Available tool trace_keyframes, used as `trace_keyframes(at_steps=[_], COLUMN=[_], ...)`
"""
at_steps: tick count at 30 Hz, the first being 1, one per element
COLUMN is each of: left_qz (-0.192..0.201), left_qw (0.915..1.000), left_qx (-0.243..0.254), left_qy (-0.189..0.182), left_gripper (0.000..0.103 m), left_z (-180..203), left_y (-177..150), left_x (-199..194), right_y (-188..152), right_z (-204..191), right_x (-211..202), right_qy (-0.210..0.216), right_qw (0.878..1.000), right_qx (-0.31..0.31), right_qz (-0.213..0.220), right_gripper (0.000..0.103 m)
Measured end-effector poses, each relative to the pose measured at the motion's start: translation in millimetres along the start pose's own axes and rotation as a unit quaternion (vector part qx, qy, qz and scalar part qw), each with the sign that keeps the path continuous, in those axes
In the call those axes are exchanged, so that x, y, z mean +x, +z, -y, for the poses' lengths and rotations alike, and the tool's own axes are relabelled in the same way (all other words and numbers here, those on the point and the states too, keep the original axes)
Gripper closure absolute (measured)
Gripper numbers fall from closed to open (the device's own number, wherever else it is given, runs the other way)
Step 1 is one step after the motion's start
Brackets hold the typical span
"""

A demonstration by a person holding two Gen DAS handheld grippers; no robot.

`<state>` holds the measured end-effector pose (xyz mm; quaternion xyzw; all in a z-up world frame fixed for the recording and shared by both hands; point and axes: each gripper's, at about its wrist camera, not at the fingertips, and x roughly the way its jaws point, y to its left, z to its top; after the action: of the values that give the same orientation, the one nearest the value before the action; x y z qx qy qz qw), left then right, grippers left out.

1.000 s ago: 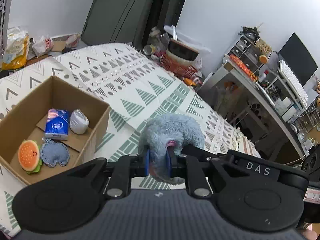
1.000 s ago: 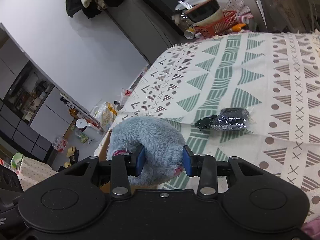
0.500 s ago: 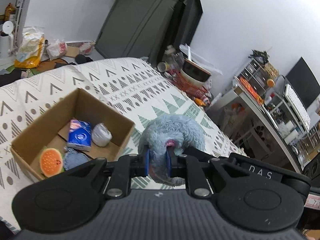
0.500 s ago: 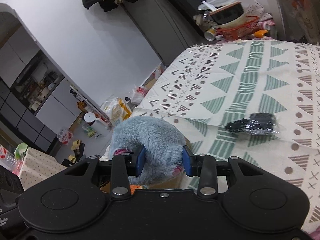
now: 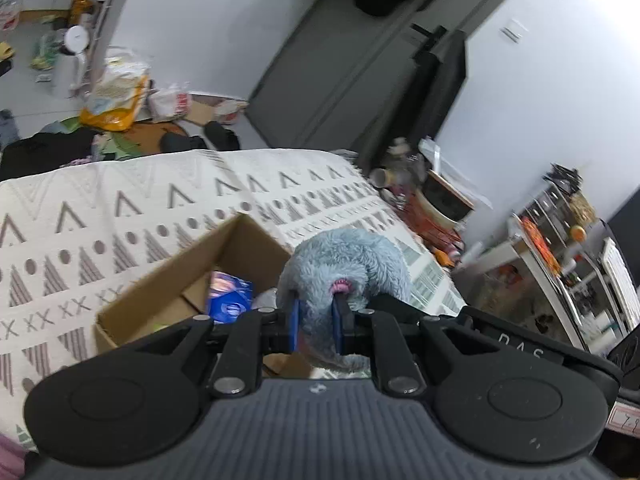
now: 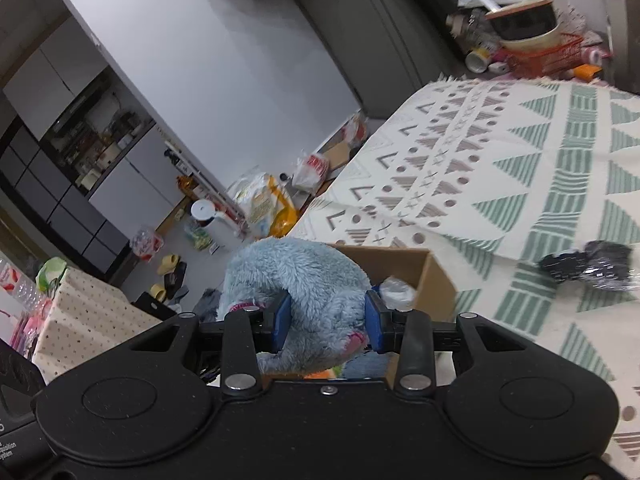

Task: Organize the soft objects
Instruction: 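Carry the grey mouse plush into the box with the left gripper and release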

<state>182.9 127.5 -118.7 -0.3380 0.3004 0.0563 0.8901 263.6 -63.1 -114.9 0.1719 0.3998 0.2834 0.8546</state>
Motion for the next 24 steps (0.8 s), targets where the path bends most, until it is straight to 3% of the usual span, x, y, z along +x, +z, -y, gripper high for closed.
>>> trace_keyframes(at_steps=[8,11,15,18,21,23,24], left_qz=[-0.015,-0.028,-0.056,-0.064,-0.066,-0.058,-0.054], left_qw=[0.9983,0.9969,0.9917,0.9896,0.9899,0.9908,0.9907], left_qx=[-0.042,-0.054,-0.072,-0.085,-0.074,-0.059,-0.05], left_qy=[0.036,0.05,0.091,0.096,0.102,0.106,0.114], left_gripper=[0.088,0.087,0.084,0.08,0.066,0.048,0.045], left_z=[-27.8,-34.0,-43.3,-48.0,-44.6,-39.9,-36.8], left_y=[4.1,2.6,-0.2,1.8,1.1,-0.8,-1.4], left_x=[13.8,19.8,30.6,32.4,32.8,33.0,33.2], right_y=[-8.0,-10.6,-11.1,-9.0,-6.5,-5.1,-4.2], right_z=[-8.1,-7.7,-4.7,-1.4,3.8,10.1,14.2], right_x=[30.7,37.6,41.8,37.9,28.6,20.0,15.8], right_qy=[-0.002,-0.003,0.005,0.011,0.011,0.007,0.006], right_qw=[1.0,1.0,0.999,0.999,0.999,1.0,1.0], right_qx=[0.001,0.003,0.013,0.02,0.021,0.022,0.025], right_qz=[-0.023,-0.027,-0.035,-0.033,-0.023,-0.014,-0.01], right_gripper=[0.065,0.058,0.057,0.054,0.05,0.047,0.044])
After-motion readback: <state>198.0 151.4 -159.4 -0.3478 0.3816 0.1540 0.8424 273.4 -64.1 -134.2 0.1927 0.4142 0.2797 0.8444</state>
